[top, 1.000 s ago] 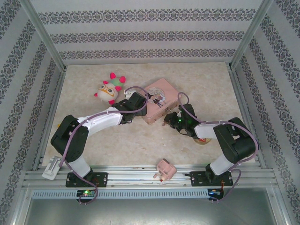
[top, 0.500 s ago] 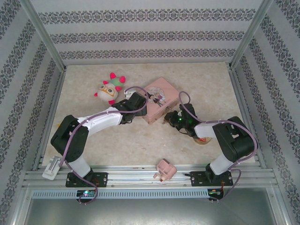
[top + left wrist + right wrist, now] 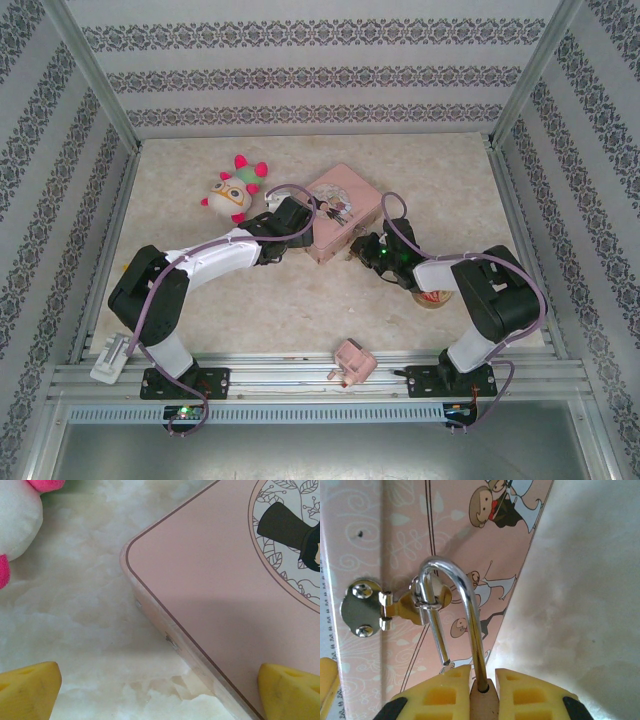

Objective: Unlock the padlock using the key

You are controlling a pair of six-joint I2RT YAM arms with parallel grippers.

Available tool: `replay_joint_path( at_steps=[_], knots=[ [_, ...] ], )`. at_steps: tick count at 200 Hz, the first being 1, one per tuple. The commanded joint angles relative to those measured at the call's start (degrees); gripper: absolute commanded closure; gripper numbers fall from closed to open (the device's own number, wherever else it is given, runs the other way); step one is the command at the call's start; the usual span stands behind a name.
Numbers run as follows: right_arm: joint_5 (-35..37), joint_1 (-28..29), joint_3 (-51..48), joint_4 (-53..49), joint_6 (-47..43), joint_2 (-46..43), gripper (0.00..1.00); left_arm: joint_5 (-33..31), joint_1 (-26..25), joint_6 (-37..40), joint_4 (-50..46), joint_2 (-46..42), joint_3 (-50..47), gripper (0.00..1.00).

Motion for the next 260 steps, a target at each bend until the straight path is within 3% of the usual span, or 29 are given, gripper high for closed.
replay_joint_path(
  at_steps=[1, 51, 177, 260],
  knots=[
    [5.84, -2.47, 1.80, 2.73, 1.46, 0.49, 1.00, -1.82, 0.08, 0.42, -6.27, 0.57, -1.83, 0.01],
    [9.04, -3.38, 0.81, 2.13, 1.37, -0.70, 1.00, -1.98, 0.08, 0.20, -6.40, 0.16, -2.35, 0.01],
    [7.29, -2.02, -2.64, 1.08, 0.12, -3.57, 1.00, -1.56, 0.51, -0.28, -5.70, 0.44, -1.78, 0.00],
    [8.79, 1.23, -4.01, 1.42, 1.62, -3.82, 1.00, 0.28, 0.69, -1.07, -4.29, -0.50, -1.49, 0.11]
  ],
)
